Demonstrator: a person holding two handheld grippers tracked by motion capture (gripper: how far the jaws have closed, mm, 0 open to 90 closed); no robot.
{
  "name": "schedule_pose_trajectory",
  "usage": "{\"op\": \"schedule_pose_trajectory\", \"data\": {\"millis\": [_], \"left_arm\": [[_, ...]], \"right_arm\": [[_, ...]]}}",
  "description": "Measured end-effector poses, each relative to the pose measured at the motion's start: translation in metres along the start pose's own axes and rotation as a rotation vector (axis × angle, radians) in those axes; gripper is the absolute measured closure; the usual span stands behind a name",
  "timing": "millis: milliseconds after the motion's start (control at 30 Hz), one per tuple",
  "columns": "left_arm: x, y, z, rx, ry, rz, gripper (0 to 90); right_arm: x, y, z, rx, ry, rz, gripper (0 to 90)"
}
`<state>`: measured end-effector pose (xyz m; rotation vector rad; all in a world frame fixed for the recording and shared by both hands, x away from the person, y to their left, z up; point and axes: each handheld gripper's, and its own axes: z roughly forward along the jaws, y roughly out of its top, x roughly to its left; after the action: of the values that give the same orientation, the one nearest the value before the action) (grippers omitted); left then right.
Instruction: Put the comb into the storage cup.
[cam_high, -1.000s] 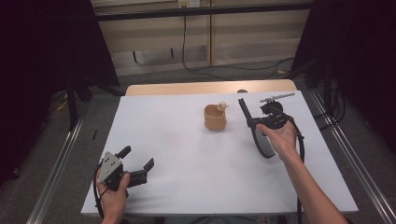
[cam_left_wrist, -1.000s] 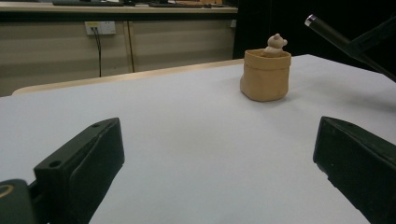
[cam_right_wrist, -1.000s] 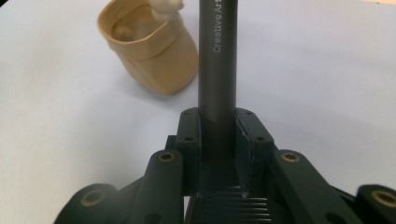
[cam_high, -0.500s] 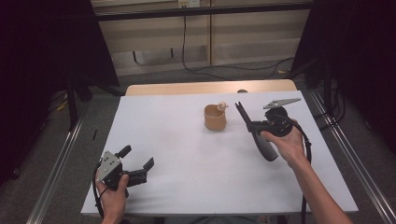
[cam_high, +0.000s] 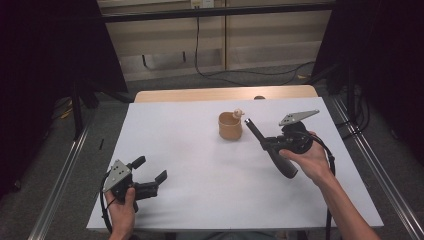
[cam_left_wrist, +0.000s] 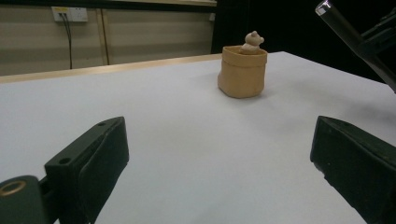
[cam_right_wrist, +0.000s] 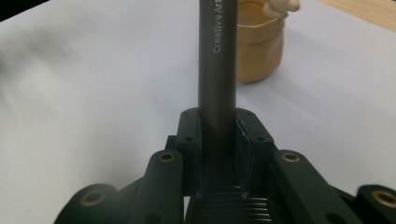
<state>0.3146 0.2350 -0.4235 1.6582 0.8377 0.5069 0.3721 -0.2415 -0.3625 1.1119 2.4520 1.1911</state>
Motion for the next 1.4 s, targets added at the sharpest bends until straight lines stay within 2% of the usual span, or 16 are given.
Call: {"op": "schedule_pose_trajectory", "data": {"millis": [67,167,300,533,633,800,833,867,933,1033,1133,1167,1233,1267,1333,1400], "left_arm": [[0.000,0.000,0.000,0.002,-0.023,0.004,4.5],[-0.001,0.002,0.001,0.014,-0.083,0.000,4.8],[-0.003,0.004,0.001,0.043,-0.099,0.030,4.8],[-0.010,0.008,0.004,0.107,-0.150,0.052,2.8],[-0.012,0.009,0.004,0.113,-0.164,0.069,2.3],[-0.013,0.009,0.008,0.127,-0.215,0.072,3.9],[-0.014,0.009,0.009,0.129,-0.229,0.060,4.2],[-0.015,0.009,0.011,0.137,-0.235,0.065,4.3],[-0.017,0.009,0.012,0.145,-0.212,0.083,4.8],[-0.017,0.010,0.012,0.127,-0.226,0.035,5.0],[-0.021,0.010,0.011,0.122,-0.205,0.090,5.0],[-0.020,0.011,0.010,0.137,-0.225,0.099,5.0],[-0.021,0.013,0.010,0.114,-0.260,0.081,3.9],[-0.022,0.014,0.012,0.121,-0.261,0.099,3.4],[-0.025,0.016,0.014,0.123,-0.252,0.086,3.3],[-0.027,0.018,0.016,0.128,-0.282,0.074,2.0]], "right_arm": [[0.003,0.000,0.000,0.010,0.019,-0.015,72.6],[0.007,-0.001,0.000,0.025,0.038,-0.038,72.7],[0.009,-0.002,0.000,0.041,0.062,-0.042,72.7],[0.014,-0.001,-0.002,0.055,0.101,-0.077,72.7],[0.019,0.000,0.001,0.077,0.109,-0.091,72.7],[0.026,0.002,0.006,0.105,0.134,-0.121,72.7],[0.028,0.003,0.007,0.110,0.143,-0.126,72.7],[0.029,0.003,0.007,0.110,0.147,-0.128,72.7],[0.031,0.003,0.009,0.116,0.157,-0.140,72.6],[0.034,0.004,0.011,0.127,0.168,-0.147,72.7],[0.036,0.006,0.013,0.133,0.174,-0.154,72.7],[0.037,0.006,0.014,0.138,0.177,-0.159,72.7],[0.040,0.008,0.018,0.146,0.185,-0.171,72.7],[0.041,0.010,0.020,0.154,0.192,-0.180,72.7],[0.045,0.012,0.024,0.170,0.195,-0.197,72.7],[0.050,0.014,0.027,0.173,0.209,-0.208,72.7]]}}
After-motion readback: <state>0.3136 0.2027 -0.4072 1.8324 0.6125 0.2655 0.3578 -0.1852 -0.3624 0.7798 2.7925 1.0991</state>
